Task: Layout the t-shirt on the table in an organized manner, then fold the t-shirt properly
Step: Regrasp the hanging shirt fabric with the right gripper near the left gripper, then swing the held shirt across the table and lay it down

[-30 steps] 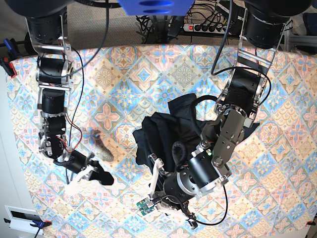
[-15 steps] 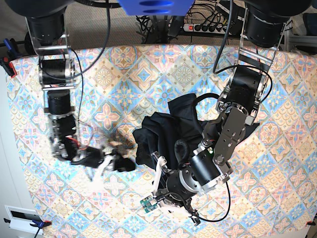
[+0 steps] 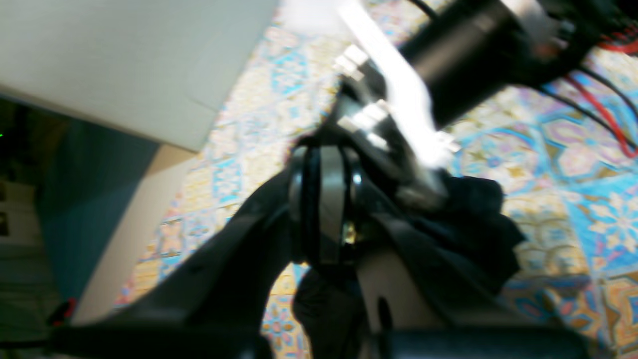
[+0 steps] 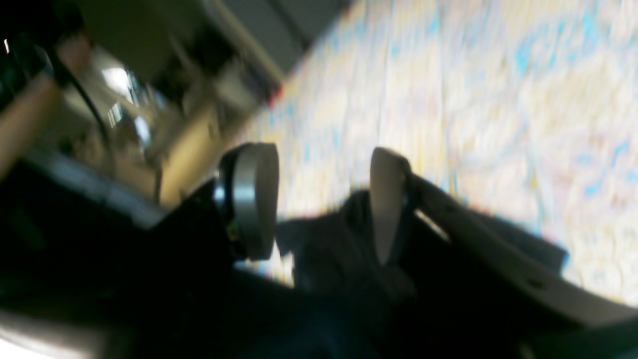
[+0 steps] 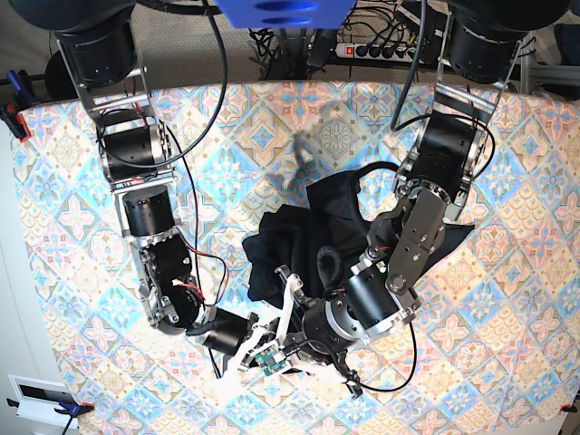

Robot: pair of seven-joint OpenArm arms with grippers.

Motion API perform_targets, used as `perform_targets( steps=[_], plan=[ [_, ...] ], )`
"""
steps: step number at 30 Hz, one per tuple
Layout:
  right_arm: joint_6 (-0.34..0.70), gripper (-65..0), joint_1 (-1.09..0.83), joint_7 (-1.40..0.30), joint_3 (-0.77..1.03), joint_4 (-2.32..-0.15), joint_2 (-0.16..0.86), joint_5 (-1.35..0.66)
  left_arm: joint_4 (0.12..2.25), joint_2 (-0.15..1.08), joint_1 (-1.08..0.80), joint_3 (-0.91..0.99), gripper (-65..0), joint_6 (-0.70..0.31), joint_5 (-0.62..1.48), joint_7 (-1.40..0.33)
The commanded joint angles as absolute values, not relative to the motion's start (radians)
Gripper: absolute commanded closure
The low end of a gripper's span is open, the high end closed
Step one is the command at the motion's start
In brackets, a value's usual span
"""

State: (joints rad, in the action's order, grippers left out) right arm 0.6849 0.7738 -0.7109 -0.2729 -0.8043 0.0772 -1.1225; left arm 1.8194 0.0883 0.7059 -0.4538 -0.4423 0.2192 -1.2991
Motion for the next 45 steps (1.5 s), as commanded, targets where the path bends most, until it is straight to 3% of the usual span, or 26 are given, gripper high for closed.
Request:
perform_targets(
  steps=[1, 8, 18, 27, 36, 41, 45],
  plan=[
    [0.698, -28.5, 0.808, -0.679, -0.262, -0.819, 0.077, -1.138, 1.833, 0.084, 0.739, -0.450, 0.0, -0.437, 0.216, -1.280],
    [0.568, -28.5, 0.809, -0.699, -0.297, -0.817, 0.061, -1.138, 1.833, 0.084, 0.739, -0.450, 0.0, -0.437, 0.216, -1.280],
    [0.568, -28.5, 0.828, -0.736, -0.565, -0.817, 0.033, -1.138, 1.833, 0.091, 0.736, -0.450, 0.0, -0.437, 0.216, -1.280],
    [0.568, -28.5, 0.828, -0.737, -0.610, -0.819, 0.077, -1.129, 1.833, 0.091, 0.740, -0.450, 0.0, -0.437, 0.216, -1.280],
    [0.575, -28.5, 0.831, -0.803, -0.651, -0.829, 0.076, -0.874, 1.833, 0.090, 0.742, -0.450, 0.0, -0.437, 0.216, -1.280],
    [0.659, -28.4, 0.831, -0.843, -0.651, -0.829, 0.076, -0.874, 1.833, 0.091, 0.742, -0.449, 0.0, -0.437, 0.216, -1.280],
    [0.668, -20.1, 0.831, -0.848, -0.653, -0.831, 0.076, -0.872, 1.833, 0.091, 0.742, -0.449, 0.0, -0.437, 0.216, -1.280]
  ],
)
